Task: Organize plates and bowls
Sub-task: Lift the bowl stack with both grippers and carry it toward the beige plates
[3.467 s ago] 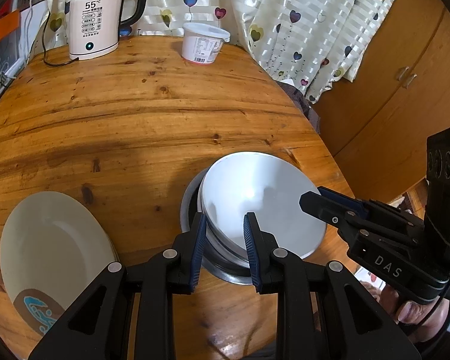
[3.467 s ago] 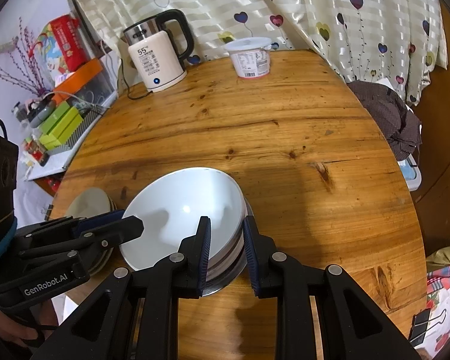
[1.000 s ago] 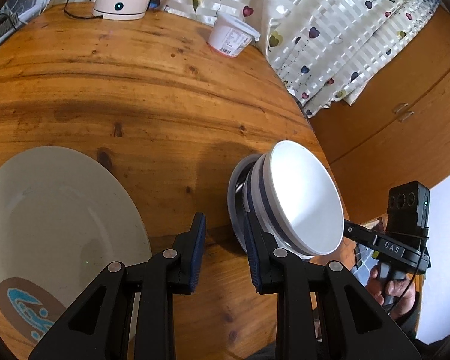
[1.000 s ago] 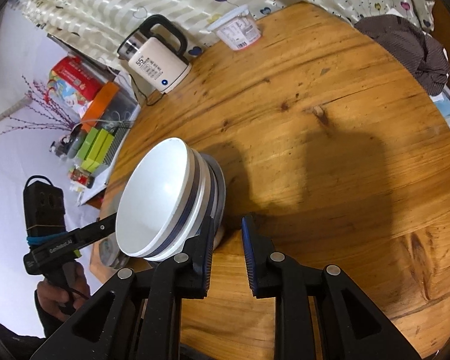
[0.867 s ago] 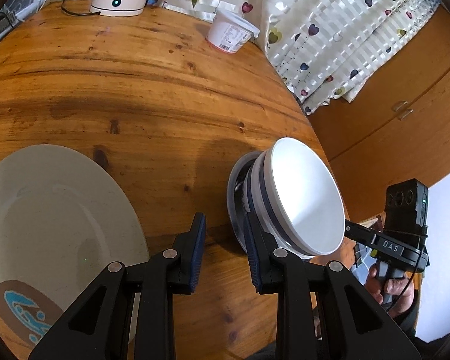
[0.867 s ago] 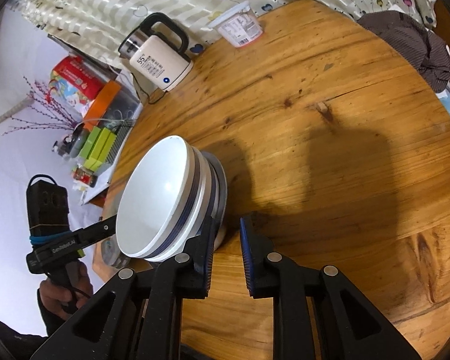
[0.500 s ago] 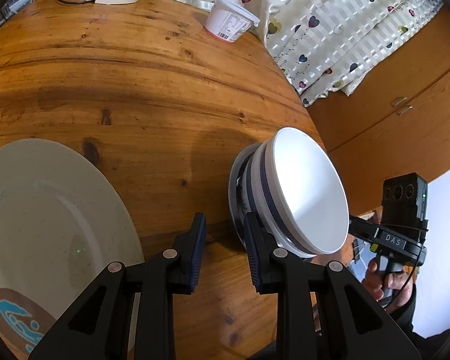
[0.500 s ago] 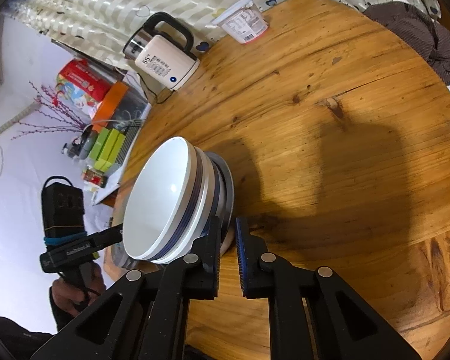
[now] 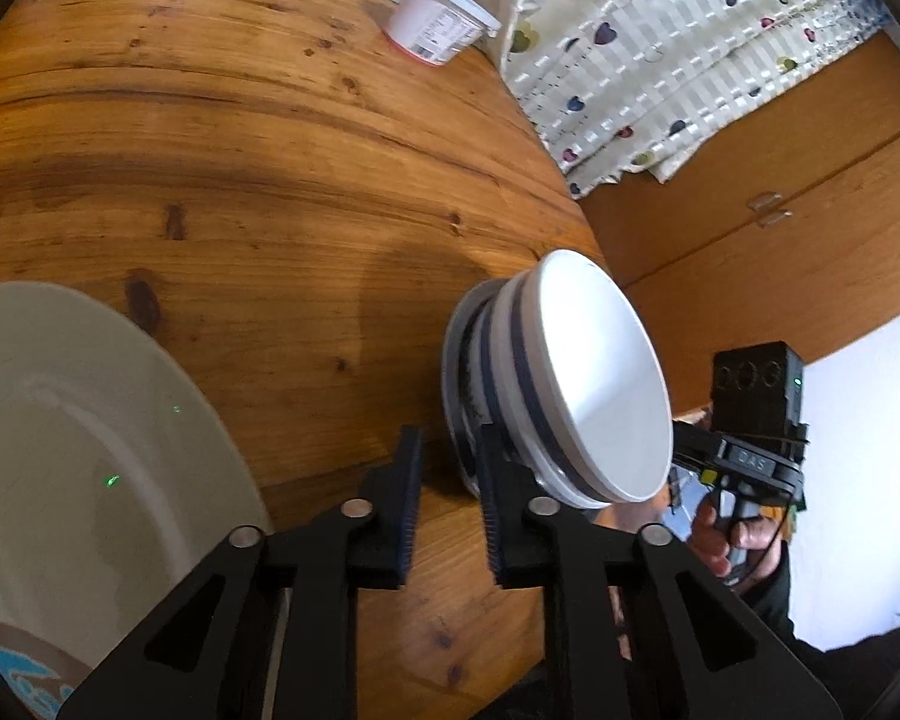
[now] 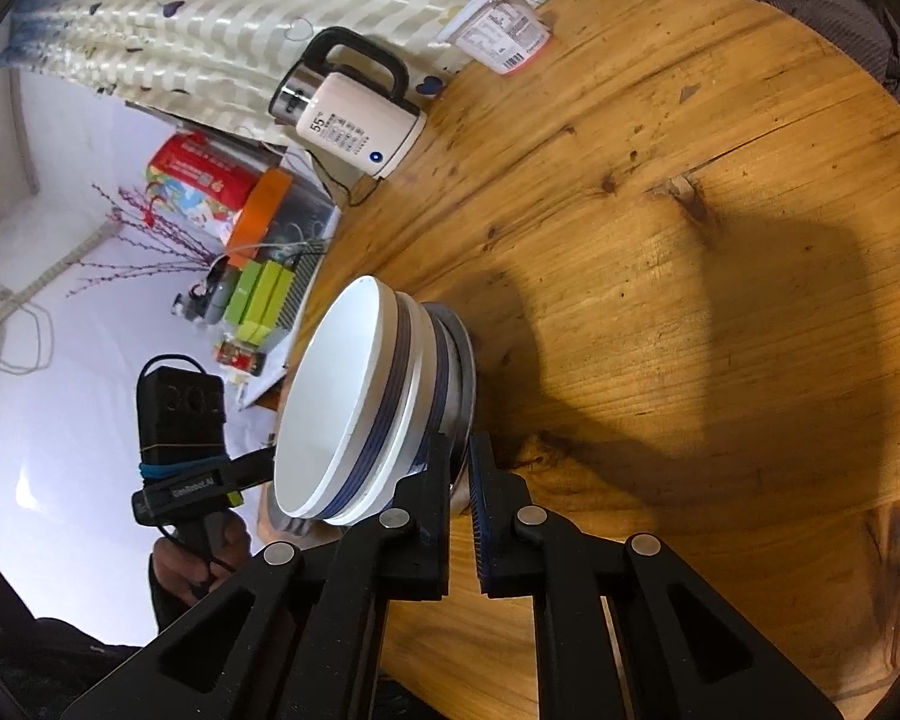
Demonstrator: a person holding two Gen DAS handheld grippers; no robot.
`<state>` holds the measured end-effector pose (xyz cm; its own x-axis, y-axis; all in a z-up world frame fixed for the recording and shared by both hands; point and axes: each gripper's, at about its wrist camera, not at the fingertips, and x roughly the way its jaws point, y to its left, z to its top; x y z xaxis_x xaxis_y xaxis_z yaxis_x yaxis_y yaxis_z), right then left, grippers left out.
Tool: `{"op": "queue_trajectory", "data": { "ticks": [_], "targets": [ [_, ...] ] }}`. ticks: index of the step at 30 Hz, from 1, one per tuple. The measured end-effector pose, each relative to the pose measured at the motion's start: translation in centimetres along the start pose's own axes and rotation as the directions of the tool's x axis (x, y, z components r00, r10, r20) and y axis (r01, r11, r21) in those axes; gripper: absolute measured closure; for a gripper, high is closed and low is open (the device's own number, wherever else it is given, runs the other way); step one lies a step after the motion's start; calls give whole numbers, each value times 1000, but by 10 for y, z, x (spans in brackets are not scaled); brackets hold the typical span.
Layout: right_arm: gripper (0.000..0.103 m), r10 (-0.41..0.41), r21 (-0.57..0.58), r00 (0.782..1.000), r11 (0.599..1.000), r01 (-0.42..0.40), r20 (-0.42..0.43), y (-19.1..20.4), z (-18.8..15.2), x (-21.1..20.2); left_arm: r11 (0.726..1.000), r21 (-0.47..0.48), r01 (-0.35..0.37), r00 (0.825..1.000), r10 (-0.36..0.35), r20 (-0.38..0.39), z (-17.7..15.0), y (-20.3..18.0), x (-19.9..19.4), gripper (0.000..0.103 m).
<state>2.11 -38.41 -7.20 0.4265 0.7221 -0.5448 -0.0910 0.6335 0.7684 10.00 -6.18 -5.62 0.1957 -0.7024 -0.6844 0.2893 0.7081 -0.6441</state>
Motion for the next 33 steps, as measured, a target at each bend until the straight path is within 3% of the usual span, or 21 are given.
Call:
{"op": "queue_trajectory", "data": {
  "ticks": [14, 33],
  "targets": [
    [95, -4, -11, 1000, 1000, 4, -1, 3, 0, -2, 998, 4, 62, 998, -62, -2, 1, 5, 1, 96],
    [95, -7, -32, 1000, 999, 8, 2, 19, 6, -1, 998, 17, 61, 997, -61, 39, -3, 4, -14, 96]
  ]
}}
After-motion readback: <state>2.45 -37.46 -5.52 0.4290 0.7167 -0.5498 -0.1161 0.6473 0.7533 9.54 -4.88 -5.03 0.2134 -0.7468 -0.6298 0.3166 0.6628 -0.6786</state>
